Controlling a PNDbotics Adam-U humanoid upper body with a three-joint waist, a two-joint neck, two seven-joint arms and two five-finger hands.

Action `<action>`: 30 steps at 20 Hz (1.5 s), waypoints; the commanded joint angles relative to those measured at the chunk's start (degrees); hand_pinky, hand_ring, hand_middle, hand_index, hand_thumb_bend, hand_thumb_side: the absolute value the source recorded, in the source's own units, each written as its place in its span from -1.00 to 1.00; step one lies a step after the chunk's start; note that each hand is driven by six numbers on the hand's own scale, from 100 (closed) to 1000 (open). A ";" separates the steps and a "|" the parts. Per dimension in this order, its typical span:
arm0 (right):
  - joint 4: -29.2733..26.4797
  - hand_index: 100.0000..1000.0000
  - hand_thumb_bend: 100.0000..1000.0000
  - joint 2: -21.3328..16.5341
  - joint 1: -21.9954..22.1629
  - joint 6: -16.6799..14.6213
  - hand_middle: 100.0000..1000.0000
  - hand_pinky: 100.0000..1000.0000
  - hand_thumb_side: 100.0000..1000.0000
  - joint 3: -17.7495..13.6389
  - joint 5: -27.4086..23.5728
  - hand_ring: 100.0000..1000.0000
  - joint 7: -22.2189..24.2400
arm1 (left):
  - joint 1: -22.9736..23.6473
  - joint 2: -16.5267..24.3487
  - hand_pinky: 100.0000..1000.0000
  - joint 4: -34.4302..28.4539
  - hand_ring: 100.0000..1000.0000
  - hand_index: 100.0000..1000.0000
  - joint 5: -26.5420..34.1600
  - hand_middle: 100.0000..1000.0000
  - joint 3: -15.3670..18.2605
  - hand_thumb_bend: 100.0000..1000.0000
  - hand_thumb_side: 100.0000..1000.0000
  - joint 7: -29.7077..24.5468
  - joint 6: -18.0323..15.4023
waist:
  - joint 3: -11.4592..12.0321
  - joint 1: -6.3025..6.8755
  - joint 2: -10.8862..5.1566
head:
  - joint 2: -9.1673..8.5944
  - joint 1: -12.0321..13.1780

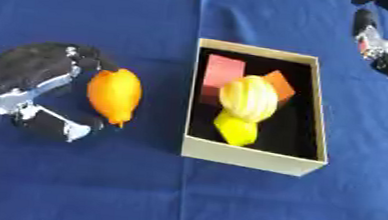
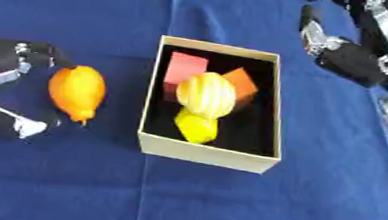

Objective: Pick up objects on the table and place them in the box.

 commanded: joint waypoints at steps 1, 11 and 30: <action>-0.84 0.56 -1.00 -0.97 -0.28 0.09 0.34 0.95 -0.26 -0.28 0.40 0.78 0.21 | -1.01 -0.71 0.70 2.60 0.67 0.78 -2.04 0.60 0.96 -0.39 -0.58 2.31 0.29 | -0.17 -0.01 -1.03 | -0.82 0.37; -0.84 0.56 -1.00 -0.16 -0.06 0.53 0.34 0.95 -0.24 0.30 0.53 0.78 0.82 | -2.76 -4.37 0.64 10.80 0.61 0.65 -6.00 0.49 1.18 -0.54 -0.63 5.26 0.01 | -0.60 -0.08 -0.76 | -1.14 1.00; -0.84 0.56 -1.00 0.32 1.05 1.00 0.34 0.96 -0.23 0.18 0.62 0.78 0.74 | -8.94 -5.91 0.25 -0.50 0.06 0.05 -3.62 -0.09 1.37 -1.00 -1.00 14.07 -3.61 | -0.47 0.35 -1.65 | -0.71 0.72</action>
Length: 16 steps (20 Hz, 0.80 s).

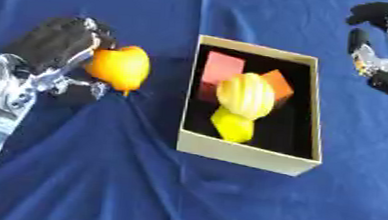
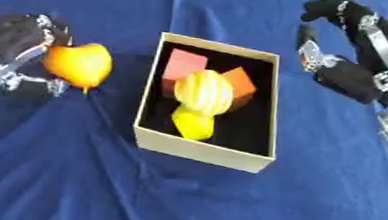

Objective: Pick up objects on the table and place them in the box.

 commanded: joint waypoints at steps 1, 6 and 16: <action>-0.84 0.56 -1.00 -1.04 -0.03 0.15 0.34 0.96 -0.23 -0.63 0.12 0.78 -0.08 | -2.05 0.65 0.25 -5.13 0.06 0.06 2.40 -0.09 -0.48 -1.00 -1.00 -0.12 0.03 | 0.12 0.08 -1.83 | -0.26 -0.11; -0.84 0.56 -1.00 -1.02 0.13 0.11 0.34 0.96 -0.22 -0.58 0.02 0.78 0.08 | -2.86 1.46 0.29 -11.32 0.08 0.12 6.22 -0.06 -0.85 -1.00 -1.00 -3.76 1.99 | 0.16 0.27 -2.10 | -0.28 -0.14; -0.84 0.56 -1.00 -0.52 0.32 0.28 0.34 0.96 -0.21 -0.71 -0.21 0.79 0.02 | -4.96 -0.95 0.23 -16.50 -0.01 0.03 13.04 -0.15 -0.46 -1.00 -1.00 -9.61 4.57 | -0.01 0.31 -2.47 | -0.37 -0.05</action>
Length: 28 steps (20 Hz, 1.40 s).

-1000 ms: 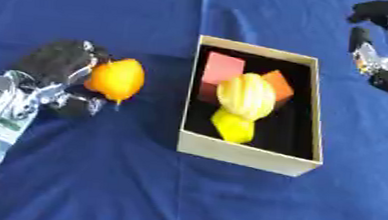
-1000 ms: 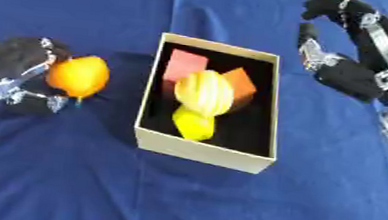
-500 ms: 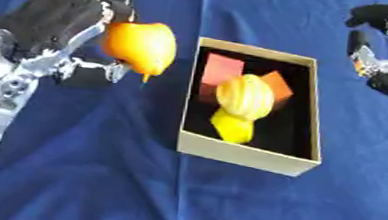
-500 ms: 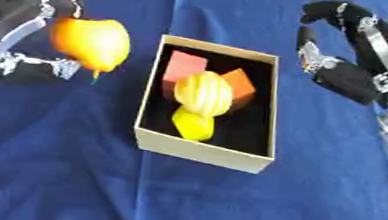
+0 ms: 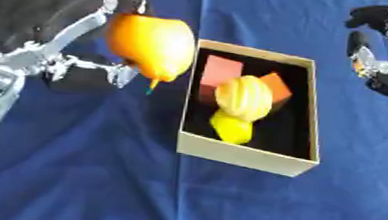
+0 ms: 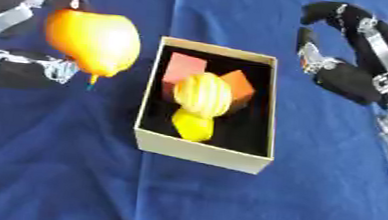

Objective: Pick up objects on the table and place them in the box.

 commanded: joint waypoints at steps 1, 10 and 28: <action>-0.84 0.56 -1.00 -0.58 -0.28 0.17 0.34 0.96 -0.20 -0.71 -0.27 0.79 -0.08 | -2.35 -2.06 0.23 -1.48 -0.01 0.04 2.54 -0.15 -0.02 -1.00 -1.00 -0.63 -0.19 | -0.25 -0.09 -1.59 | -0.38 0.08; -0.84 0.56 -1.00 -0.63 -2.82 -1.04 0.34 0.96 -0.23 -0.65 -1.51 0.79 0.65 | -5.17 -11.90 0.24 5.38 0.00 0.07 1.80 -0.13 -2.88 -1.00 -1.00 -4.00 1.80 | -2.36 -0.49 -1.62 | -0.47 1.87; -0.84 0.56 -1.00 0.47 -5.20 -1.43 0.33 0.96 -0.23 -0.45 -2.27 0.79 1.43 | -5.79 -20.91 0.51 29.56 0.41 0.55 -13.76 0.33 -4.56 -0.80 -0.74 5.31 -5.29 | -4.50 -1.49 0.11 | -1.67 2.78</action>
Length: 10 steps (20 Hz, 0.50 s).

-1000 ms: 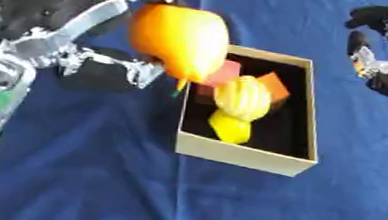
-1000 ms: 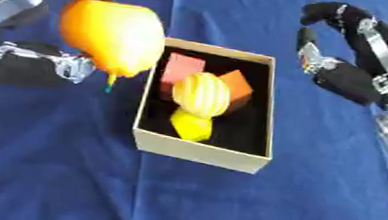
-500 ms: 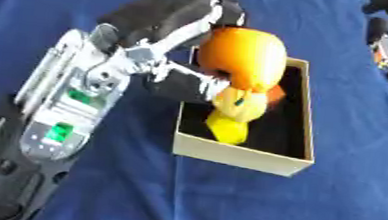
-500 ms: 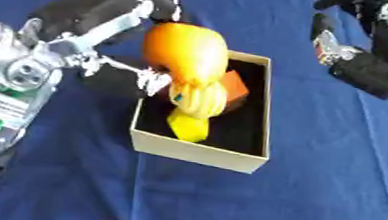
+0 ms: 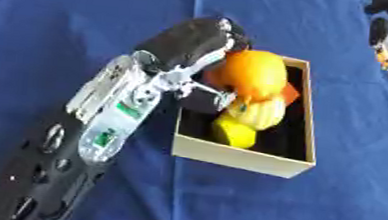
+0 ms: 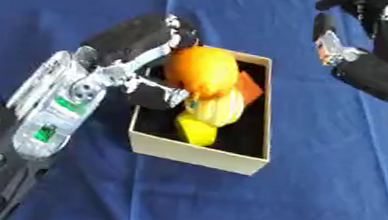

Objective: Pick up objects on the table and place them in the box.

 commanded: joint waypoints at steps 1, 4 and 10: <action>-0.84 0.56 -1.00 -0.91 -0.45 -0.05 0.33 0.96 -0.23 -0.49 -0.24 0.79 0.09 | -0.67 -0.62 0.61 2.52 0.52 0.72 -2.91 0.46 -0.32 -0.70 -0.63 0.76 -2.15 | -0.19 -0.16 -1.02 | -0.68 -0.05; -0.84 0.56 -1.00 -0.86 -0.18 0.10 0.33 0.96 -0.23 -0.50 -0.16 0.79 0.06 | -0.42 -0.67 0.71 2.79 0.63 0.82 -5.14 0.56 -0.02 -0.45 -0.40 0.42 -3.80 | -0.03 -0.13 -1.11 | -0.67 -0.28; -0.84 0.56 -1.00 -1.20 1.13 0.47 0.33 0.96 -0.23 -0.55 0.22 0.79 -0.12 | 0.64 1.51 0.76 -3.06 0.70 0.86 -6.72 0.61 0.91 -0.01 -0.20 -1.09 -5.18 | 0.85 0.43 -1.87 | 0.03 -1.48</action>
